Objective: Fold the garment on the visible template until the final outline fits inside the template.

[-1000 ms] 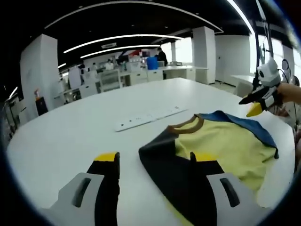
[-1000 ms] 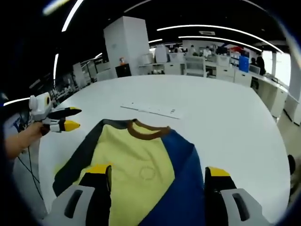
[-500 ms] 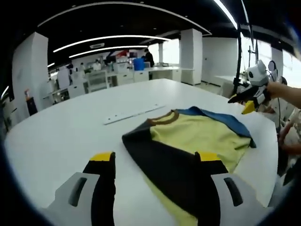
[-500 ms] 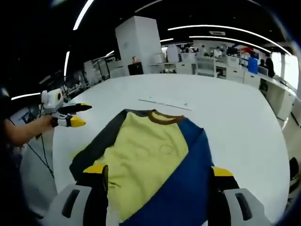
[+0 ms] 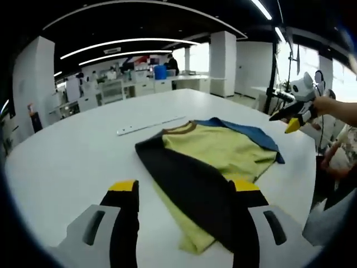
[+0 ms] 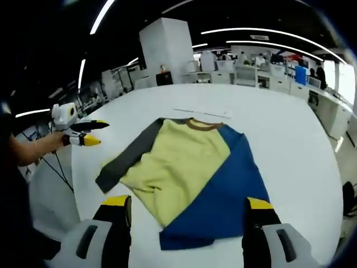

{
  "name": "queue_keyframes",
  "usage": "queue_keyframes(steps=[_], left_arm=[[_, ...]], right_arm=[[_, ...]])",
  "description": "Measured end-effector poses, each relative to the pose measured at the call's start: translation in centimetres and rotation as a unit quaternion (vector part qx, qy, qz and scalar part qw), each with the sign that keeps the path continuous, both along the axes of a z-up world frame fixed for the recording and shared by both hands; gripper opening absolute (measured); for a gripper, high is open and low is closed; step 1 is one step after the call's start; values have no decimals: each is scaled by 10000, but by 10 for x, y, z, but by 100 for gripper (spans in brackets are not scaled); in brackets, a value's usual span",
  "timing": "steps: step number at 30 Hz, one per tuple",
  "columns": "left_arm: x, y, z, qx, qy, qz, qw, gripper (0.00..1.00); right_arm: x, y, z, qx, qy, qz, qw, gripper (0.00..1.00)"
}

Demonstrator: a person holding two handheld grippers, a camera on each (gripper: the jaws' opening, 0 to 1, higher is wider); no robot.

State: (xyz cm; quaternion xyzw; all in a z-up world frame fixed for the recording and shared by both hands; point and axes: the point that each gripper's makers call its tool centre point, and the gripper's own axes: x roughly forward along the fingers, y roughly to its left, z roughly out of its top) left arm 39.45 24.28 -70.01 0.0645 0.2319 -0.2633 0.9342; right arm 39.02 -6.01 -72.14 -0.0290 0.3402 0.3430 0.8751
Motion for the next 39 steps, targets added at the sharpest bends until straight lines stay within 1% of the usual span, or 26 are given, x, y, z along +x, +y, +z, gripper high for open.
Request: queue_keyframes(steps=[3,6,11,14,18,20,22,24,25,27,28,30,32,35,38,39], left_arm=[[-9,0,-1,-21,-4,49,10000,61],[-21,-1,-7,-59,75,76,9999,60],[-36,-3,-18,-167,199,184,9995,58],[-44,-2,-25,-170,220,314,9991,58],[-50,-2,-36,-161,305,369,9987,54],[-54,-2,-42,23,340,338,9988,54],[-58,-4,-47,82,386,333,9987,52],[-62,-6,-52,-24,477,436,9979,49],[-63,-6,-55,-19,530,475,9975,48],[-67,-7,-60,98,581,475,9971,46],[-70,-8,-64,151,618,483,9968,45],[-75,-10,-68,218,673,466,9964,43],[-78,-12,-72,298,711,447,9960,41],[-80,-13,-75,281,753,484,9956,39],[-84,-16,-79,301,797,481,9952,36],[-86,-17,-82,330,851,474,9947,35]], right_arm=[[-13,3,-6,37,23,5,10000,76],[-23,4,-12,-2,25,10,10000,74],[-34,6,-22,75,48,34,10000,71],[-40,6,-29,85,51,25,9999,67],[-45,6,-38,54,53,9,10000,62],[-48,5,-43,15,78,-5,10000,59],[-49,4,-47,-51,64,3,10000,55],[-50,0,-53,-252,-32,73,9997,52],[-51,0,-55,-315,-56,93,9994,51],[-52,-1,-59,-416,-114,132,9990,47],[-52,-1,-60,-471,-156,148,9987,43],[-53,0,-62,-624,-286,258,9973,38],[-54,2,-65,-655,-313,260,9970,36],[-55,4,-68,-647,-312,277,9970,33],[-55,5,-72,-757,-348,302,9961,29],[-55,5,-73,-770,-376,294,9959,28]])
